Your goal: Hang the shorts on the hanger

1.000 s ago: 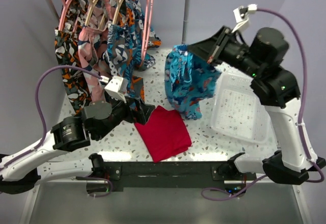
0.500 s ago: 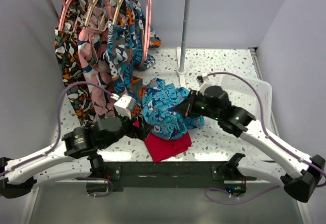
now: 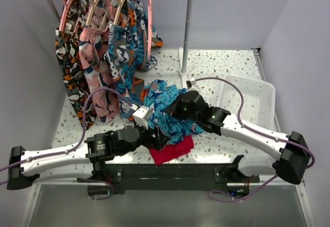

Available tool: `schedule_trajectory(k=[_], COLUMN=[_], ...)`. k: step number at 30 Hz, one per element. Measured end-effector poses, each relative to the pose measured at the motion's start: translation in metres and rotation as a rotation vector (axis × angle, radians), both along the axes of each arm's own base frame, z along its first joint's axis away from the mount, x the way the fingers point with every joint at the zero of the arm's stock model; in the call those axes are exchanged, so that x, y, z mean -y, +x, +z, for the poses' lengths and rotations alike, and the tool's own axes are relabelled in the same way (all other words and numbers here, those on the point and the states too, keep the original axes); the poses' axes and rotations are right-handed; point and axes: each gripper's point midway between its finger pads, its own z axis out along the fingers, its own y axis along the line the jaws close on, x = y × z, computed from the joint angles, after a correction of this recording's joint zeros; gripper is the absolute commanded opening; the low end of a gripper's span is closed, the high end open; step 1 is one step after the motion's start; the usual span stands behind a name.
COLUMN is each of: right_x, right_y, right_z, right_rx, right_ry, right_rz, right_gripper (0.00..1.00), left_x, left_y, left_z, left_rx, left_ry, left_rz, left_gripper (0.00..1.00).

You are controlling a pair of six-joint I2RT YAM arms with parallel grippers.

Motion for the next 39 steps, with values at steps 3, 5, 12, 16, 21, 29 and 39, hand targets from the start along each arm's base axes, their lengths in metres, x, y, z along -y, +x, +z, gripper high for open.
schedule_trajectory(k=[3, 5, 12, 16, 21, 29, 39], right_x=[-0.003, -0.004, -0.009, -0.008, -0.002, -0.001, 0.003], right_y=[0.003, 0.006, 0.007, 0.006, 0.006, 0.005, 0.003], right_z=[0.003, 0.012, 0.026, 0.026, 0.03, 0.03, 0.024], right_rx=[-0.003, 0.008, 0.029, 0.027, 0.034, 0.033, 0.055], right_ry=[0.004, 0.012, 0.039, 0.038, 0.033, 0.032, -0.025], right_rz=[-0.027, -0.042, -0.059, -0.064, -0.081, -0.08, -0.046], right_gripper=[0.0, 0.0, 0.0, 0.0, 0.0, 0.0, 0.54], left_x=[0.006, 0.01, 0.01, 0.017, 0.029, 0.031, -0.01], left_y=[0.008, 0.014, 0.037, 0.044, 0.042, 0.047, 0.058], left_z=[0.003, -0.004, -0.031, -0.014, 0.0, 0.01, -0.028], left_rx=[0.015, 0.019, 0.048, 0.094, 0.132, 0.16, 0.103], left_ry=[-0.024, 0.005, 0.114, 0.016, -0.055, -0.092, 0.084], left_rz=[0.04, 0.068, 0.189, 0.209, 0.16, 0.188, 0.364], left_gripper=[0.88, 0.88, 0.74, 0.73, 0.74, 0.62, 0.0])
